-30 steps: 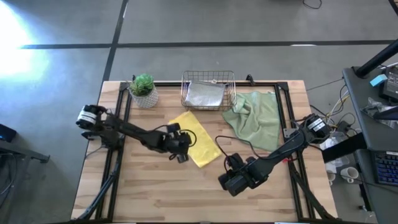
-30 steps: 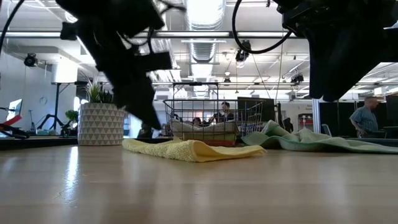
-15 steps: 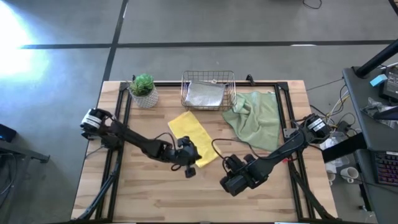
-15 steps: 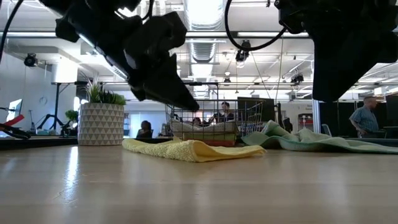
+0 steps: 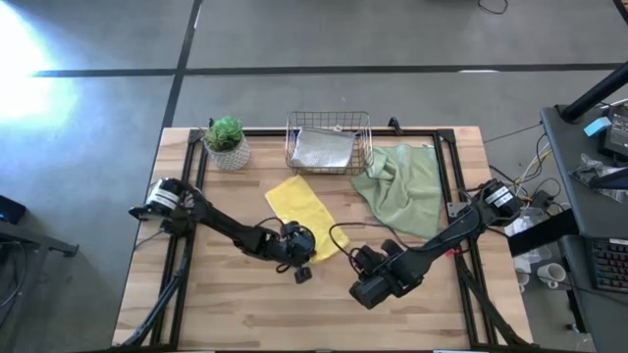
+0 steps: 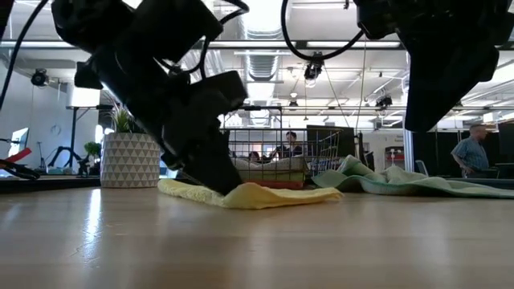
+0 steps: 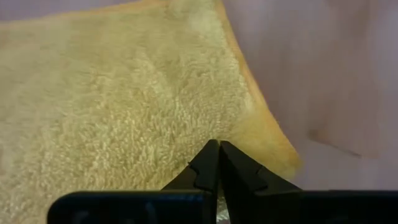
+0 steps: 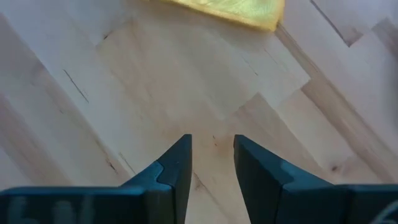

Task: Fold microfiber towels
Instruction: Fold the yellow towel

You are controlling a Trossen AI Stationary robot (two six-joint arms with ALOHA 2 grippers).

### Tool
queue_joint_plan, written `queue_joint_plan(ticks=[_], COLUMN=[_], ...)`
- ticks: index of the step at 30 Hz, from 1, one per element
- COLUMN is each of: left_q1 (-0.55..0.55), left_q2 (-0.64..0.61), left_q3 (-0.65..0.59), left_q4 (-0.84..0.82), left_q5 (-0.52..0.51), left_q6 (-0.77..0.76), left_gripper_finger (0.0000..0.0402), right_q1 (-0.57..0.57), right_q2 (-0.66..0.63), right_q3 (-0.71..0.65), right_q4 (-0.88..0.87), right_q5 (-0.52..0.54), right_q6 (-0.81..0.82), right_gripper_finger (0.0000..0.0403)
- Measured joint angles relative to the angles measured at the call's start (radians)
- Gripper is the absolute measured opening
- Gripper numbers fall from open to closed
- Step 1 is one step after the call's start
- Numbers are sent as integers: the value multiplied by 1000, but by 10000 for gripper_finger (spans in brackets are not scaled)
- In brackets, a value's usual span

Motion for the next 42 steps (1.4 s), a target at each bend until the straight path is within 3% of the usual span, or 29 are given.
queue_joint_plan(ticks=[12, 17, 24, 34, 42], left_q1=[-128, -199, -221, -212, -213], left_q2=[-23, -24, -31, -75, -89], left_q3=[8, 28, 114, 321, 426], left_q4=[-194, -211, -279, -799, -958], left_q5=[286, 361, 359, 286, 282], left_q6=[112, 181, 192, 262, 260], left_gripper_finger=[1, 1, 1, 2, 2], right_q1=[0, 0, 0, 0, 0], right_q2=[0, 0, 0, 0, 0], right_q3=[-2, -2, -2, -2, -2], right_q4=[3, 3, 3, 24, 200], right_q5=[10, 11, 11, 11, 10], right_q6=[-68, -100, -122, -170, -378], right_gripper_finger=[109, 109, 109, 109, 109])
